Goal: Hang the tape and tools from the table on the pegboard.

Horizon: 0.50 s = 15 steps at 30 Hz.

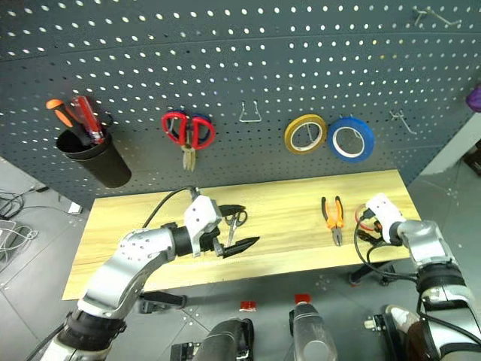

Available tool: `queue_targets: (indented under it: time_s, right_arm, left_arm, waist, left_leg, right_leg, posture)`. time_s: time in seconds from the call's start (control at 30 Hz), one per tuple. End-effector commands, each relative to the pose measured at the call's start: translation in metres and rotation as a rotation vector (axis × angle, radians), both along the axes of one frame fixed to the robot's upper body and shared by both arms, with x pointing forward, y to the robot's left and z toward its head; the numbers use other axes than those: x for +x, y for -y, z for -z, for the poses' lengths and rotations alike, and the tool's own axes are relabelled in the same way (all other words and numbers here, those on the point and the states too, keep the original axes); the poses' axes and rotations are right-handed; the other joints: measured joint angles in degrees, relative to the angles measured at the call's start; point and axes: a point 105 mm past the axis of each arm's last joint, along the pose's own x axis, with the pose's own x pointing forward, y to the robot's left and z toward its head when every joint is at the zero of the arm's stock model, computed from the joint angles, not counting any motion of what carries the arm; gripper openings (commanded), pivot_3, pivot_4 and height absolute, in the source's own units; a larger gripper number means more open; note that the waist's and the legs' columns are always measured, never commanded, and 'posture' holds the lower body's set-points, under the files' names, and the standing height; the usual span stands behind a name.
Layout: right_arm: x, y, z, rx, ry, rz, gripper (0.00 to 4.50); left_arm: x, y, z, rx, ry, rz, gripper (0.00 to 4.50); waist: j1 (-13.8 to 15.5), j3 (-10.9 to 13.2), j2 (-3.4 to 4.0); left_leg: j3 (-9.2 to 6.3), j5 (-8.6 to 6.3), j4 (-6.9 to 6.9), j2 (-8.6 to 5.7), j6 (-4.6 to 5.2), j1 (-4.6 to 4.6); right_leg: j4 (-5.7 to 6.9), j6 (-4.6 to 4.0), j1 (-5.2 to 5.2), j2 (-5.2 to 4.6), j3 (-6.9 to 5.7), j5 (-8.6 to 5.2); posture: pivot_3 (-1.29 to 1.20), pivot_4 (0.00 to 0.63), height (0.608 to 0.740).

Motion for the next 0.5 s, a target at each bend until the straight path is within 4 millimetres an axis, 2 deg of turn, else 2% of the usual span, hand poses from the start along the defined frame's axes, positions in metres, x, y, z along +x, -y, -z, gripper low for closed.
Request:
queue_targets:
  time_s: [0.03, 0.13, 0.27, 0.37, 0.5]
  right_arm:
    - [0.010, -0.004, 0.002, -0.047, -0.022, -0.028, 4.50]
    - [0.017, -0.008, 0.004, -0.053, -0.085, -0.009, 4.50]
    - [0.021, -0.011, 0.002, -0.090, -0.145, -0.048, 4.50]
    - [0.019, -0.011, 0.006, -0.149, -0.186, -0.087, 3.99]
    - [0.008, -0.016, 0.018, -0.154, -0.275, -0.145, 2.63]
  left_arm:
    - [0.000, 0.016, -0.006, -0.003, 0.040, 0.086, 4.43]
    - [-0.001, 0.029, -0.007, 0.009, 0.059, 0.152, 4.43]
    - [-0.002, 0.035, -0.007, 0.020, 0.077, 0.196, 4.43]
    - [-0.002, 0.038, -0.007, 0.028, 0.091, 0.209, 4.50]
    - [-0.006, 0.039, -0.004, 0.024, 0.094, 0.218, 4.50]
  waist:
    - [-0.46, 0.57, -0.16]
    - [-1.08, 1.11, -0.25]
    - [-1.97, 1.18, -0.29]
    - [-1.96, 1.18, -0.29]
    - [-2.00, 1.18, -0.30]
  left_leg:
    - [0.01, 0.00, 0.00, 0.00, 0.00, -0.01]
    - [0.08, 0.00, 0.01, 0.00, 0.00, -0.06]
    - [0.22, -0.01, 0.00, -0.01, 0.01, -0.07]
    - [0.24, -0.01, 0.00, -0.01, 0.01, -0.06]
    - [0.33, 0.00, 0.05, -0.01, 0.00, -0.04]
  right_leg:
    - [-0.02, 0.00, 0.00, 0.00, 0.01, 0.00]
    - [-0.06, 0.03, -0.05, 0.01, 0.05, 0.01]
    - [-0.11, 0.09, -0.07, 0.01, 0.17, 0.04]
    - [-0.12, 0.12, -0.07, 0.01, 0.20, 0.05]
    - [-0.12, 0.23, -0.07, 0.02, 0.31, 0.09]
  posture:
    - [-0.36, 0.309, 0.740]
    - [-0.36, 0.305, 0.740]
    - [-0.35, 0.296, 0.740]
    - [-0.34, 0.291, 0.740]
    - [-0.35, 0.279, 0.740]
